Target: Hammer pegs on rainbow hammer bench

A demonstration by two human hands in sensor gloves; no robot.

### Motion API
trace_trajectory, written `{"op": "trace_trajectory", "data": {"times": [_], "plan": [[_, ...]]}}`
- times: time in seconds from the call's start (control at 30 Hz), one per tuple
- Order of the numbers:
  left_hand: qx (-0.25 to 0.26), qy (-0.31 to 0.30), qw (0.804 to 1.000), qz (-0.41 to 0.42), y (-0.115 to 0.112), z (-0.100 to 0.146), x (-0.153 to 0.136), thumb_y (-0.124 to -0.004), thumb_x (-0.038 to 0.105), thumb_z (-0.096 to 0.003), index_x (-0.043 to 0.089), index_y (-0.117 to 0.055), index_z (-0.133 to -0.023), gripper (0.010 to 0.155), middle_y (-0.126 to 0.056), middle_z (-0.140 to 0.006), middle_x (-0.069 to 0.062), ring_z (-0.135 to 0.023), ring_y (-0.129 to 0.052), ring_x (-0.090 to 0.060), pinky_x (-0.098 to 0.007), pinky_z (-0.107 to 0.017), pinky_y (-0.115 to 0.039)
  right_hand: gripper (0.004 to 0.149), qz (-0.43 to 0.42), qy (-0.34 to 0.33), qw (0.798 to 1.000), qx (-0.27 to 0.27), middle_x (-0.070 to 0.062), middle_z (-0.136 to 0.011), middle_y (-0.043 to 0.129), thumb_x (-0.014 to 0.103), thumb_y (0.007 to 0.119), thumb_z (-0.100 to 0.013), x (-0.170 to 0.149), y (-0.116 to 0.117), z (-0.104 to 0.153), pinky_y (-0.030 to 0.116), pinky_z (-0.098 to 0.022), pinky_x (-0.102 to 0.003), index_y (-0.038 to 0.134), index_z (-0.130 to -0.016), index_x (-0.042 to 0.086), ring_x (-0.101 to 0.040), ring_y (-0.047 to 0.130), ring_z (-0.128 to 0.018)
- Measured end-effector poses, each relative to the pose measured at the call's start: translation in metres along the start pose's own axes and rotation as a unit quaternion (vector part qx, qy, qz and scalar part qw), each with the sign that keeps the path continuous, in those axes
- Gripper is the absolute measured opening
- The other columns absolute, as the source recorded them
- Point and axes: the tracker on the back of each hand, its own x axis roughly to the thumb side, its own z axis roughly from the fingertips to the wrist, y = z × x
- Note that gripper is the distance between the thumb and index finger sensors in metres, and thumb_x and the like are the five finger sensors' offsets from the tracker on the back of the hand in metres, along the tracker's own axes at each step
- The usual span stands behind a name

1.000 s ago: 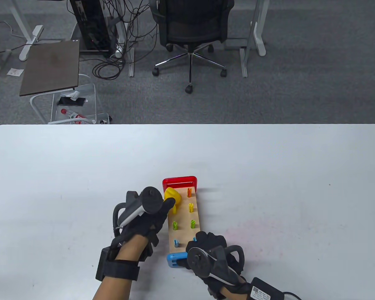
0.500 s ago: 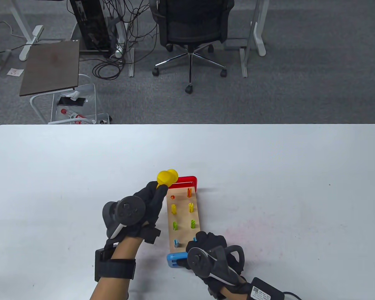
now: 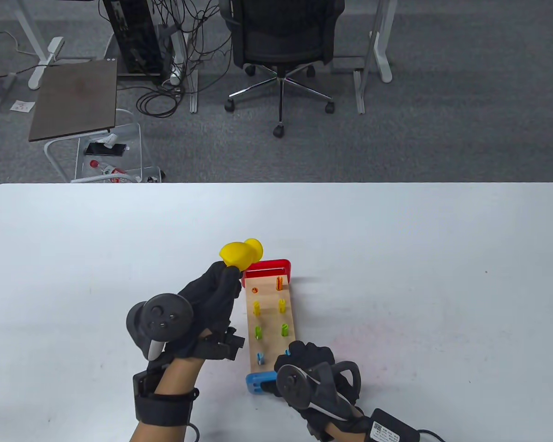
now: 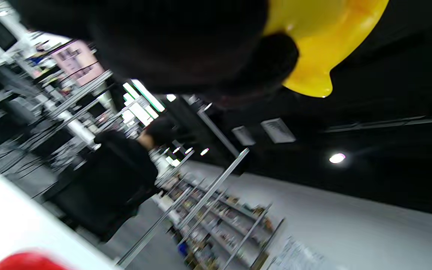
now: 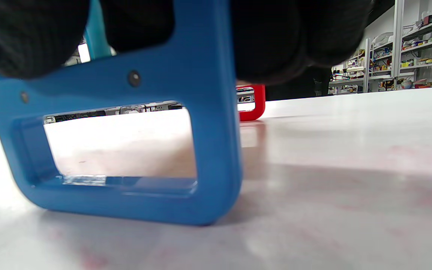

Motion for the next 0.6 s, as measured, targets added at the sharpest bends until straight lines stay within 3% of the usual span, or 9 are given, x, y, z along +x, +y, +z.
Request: {"op": "trace_trajectory", "data": {"times": [0.1,0.17,0.23,0.27,0.3,0.33,0.37,0.47,0.6], "plan": [[-0.01,-0.024,0.999,-0.028,-0.003,0.014,0.002,-0.044,0.069,-0.0599,0.017,-0.09,-0.088,0.074,-0.105,-0.059,0.003,-0.022,-0.105,-0.014,-0.04,-0.02,-0.089,0.046,0.0,0.0,1.0,0.0,-0.012,-0.078,0.08,0.064,0.077,-0.033,0.0,0.0,0.0,0.074,-0.06,-0.054,0.083,-0.053,0.023,-0.025,0.092,-0.05],[-0.098,0.03,0.992,-0.067,-0.027,0.026,-0.02,-0.049,0.068,-0.0598,0.015,-0.093,-0.085,0.074,-0.107,-0.056,0.0,-0.019,-0.104,-0.016,-0.042,-0.018,-0.088,0.046,0.001,0.0,1.0,-0.001,-0.012,-0.078,0.08,0.064,0.077,-0.033,0.0,0.0,0.0,0.074,-0.06,-0.054,0.083,-0.053,0.023,-0.025,0.092,-0.05],[-0.274,0.147,0.936,-0.165,-0.06,0.039,-0.048,-0.054,0.066,-0.0593,0.011,-0.096,-0.084,0.073,-0.108,-0.055,-0.003,-0.018,-0.104,-0.02,-0.045,-0.017,-0.087,0.046,0.003,0.0,1.0,-0.001,-0.012,-0.078,0.08,0.064,0.077,-0.033,0.0,0.0,0.0,0.074,-0.06,-0.054,0.083,-0.053,0.023,-0.024,0.092,-0.05],[-0.346,0.137,0.903,-0.215,-0.066,0.044,-0.058,-0.035,0.073,-0.054,0.028,-0.083,-0.091,0.076,-0.102,-0.067,0.01,-0.028,-0.105,-0.008,-0.036,-0.026,-0.092,0.046,0.003,0.001,1.0,-0.001,-0.012,-0.078,0.08,0.064,0.077,-0.033,0.0,0.0,0.0,0.074,-0.06,-0.054,0.083,-0.053,0.023,-0.024,0.092,-0.05],[-0.27,0.061,0.947,-0.162,-0.061,0.041,-0.058,-0.039,0.071,-0.0619,0.02,-0.088,-0.09,0.076,-0.104,-0.064,0.006,-0.026,-0.105,-0.008,-0.035,-0.022,-0.092,0.046,0.004,0.0,1.0,-0.002,-0.012,-0.078,0.08,0.065,0.077,-0.033,0.0,0.0,0.0,0.074,-0.06,-0.054,0.083,-0.053,0.023,-0.024,0.092,-0.05],[-0.146,0.094,0.977,-0.127,-0.053,0.04,-0.05,-0.054,0.067,-0.0582,0.011,-0.099,-0.079,0.075,-0.11,-0.05,-0.003,-0.013,-0.105,-0.018,-0.043,-0.012,-0.088,0.046,0.004,0.001,1.0,-0.001,-0.012,-0.078,0.08,0.064,0.077,-0.033,0.0,0.0,0.0,0.074,-0.06,-0.054,0.083,-0.053,0.023,-0.024,0.092,-0.051],[-0.14,0.082,0.982,-0.095,-0.045,0.035,-0.043,-0.051,0.067,-0.0588,0.012,-0.095,-0.083,0.075,-0.108,-0.055,-0.002,-0.019,-0.104,-0.019,-0.044,-0.017,-0.088,0.046,0.005,0.001,1.0,-0.001,-0.012,-0.078,0.08,0.064,0.077,-0.033,0.001,0.0,0.0,0.074,-0.06,-0.054,0.083,-0.054,0.024,-0.024,0.092,-0.05],[-0.02,0.02,1.0,-0.011,-0.009,0.024,-0.012,-0.048,0.068,-0.0594,0.014,-0.092,-0.085,0.075,-0.106,-0.058,0.0,-0.021,-0.105,-0.016,-0.042,-0.019,-0.089,0.046,0.005,0.002,1.0,-0.001,-0.011,-0.078,0.08,0.064,0.077,-0.033,0.001,0.0,0.001,0.074,-0.06,-0.054,0.083,-0.054,0.024,-0.024,0.092,-0.051],[0.031,-0.065,0.997,-0.039,0.006,0.029,0.004,-0.045,0.07,-0.0592,0.016,-0.087,-0.09,0.075,-0.104,-0.063,0.002,-0.027,-0.105,-0.016,-0.042,-0.024,-0.089,0.046,0.005,0.002,1.0,-0.001,-0.011,-0.078,0.08,0.064,0.077,-0.033,0.001,0.0,0.001,0.074,-0.06,-0.054,0.083,-0.054,0.024,-0.024,0.092,-0.051]]}}
